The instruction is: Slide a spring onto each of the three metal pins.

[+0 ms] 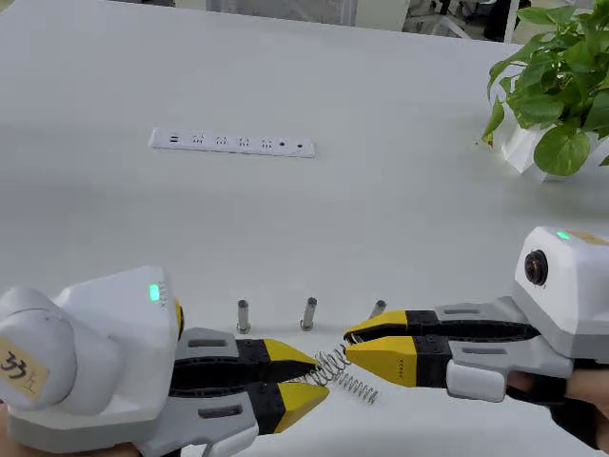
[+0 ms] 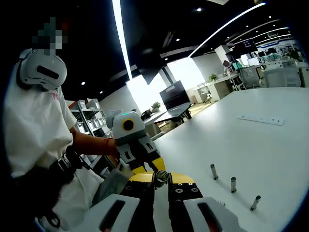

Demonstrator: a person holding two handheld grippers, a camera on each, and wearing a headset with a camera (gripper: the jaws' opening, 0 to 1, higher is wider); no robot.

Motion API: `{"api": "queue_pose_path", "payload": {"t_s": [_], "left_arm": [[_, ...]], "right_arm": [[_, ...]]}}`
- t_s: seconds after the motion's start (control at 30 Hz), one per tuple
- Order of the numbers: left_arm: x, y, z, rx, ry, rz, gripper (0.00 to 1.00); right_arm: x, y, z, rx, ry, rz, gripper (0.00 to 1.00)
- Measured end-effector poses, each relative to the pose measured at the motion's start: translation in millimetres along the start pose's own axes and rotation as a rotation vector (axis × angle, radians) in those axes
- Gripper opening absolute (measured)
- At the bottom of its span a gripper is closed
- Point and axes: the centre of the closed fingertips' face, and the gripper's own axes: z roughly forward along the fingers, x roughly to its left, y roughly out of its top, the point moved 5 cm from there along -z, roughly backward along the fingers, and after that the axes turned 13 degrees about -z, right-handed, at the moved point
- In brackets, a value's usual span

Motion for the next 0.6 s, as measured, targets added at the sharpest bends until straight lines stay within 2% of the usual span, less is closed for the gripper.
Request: {"api": "queue_pose_path", "payload": {"t_s": [0.6], "left_arm": [[-2.9,0.3,0.4,-0.004,-0.012,0.005,0.07]], "right_arm": [[4.7,7.4,4.4,0.053,0.008,-0.064,0.05]]}}
